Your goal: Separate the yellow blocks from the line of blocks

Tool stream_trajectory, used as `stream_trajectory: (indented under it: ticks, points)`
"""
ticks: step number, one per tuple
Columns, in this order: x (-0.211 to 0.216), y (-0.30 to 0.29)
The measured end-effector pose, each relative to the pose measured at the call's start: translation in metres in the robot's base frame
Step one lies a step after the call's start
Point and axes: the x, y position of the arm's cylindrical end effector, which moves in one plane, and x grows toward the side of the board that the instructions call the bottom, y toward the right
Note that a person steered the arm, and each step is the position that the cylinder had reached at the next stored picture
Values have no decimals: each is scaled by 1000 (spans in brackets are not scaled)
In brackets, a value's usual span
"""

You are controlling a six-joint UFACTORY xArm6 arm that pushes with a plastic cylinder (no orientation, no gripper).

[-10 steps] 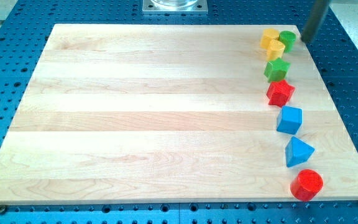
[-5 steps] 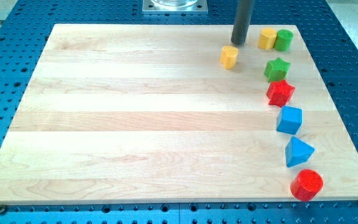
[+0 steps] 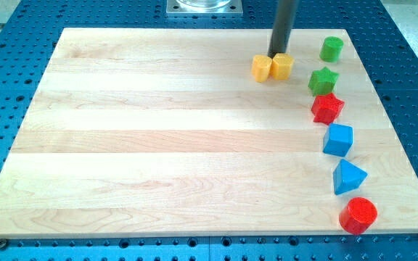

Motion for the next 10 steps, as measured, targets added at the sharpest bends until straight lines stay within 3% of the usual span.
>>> stream_trajectory:
  ticks: [1, 2, 4, 6, 8, 9, 10]
  points:
    - [-6, 45]
    - [19, 44]
    - [25, -78]
    - [34, 17]
    - [79, -82]
    - [82, -108]
    - [123, -93]
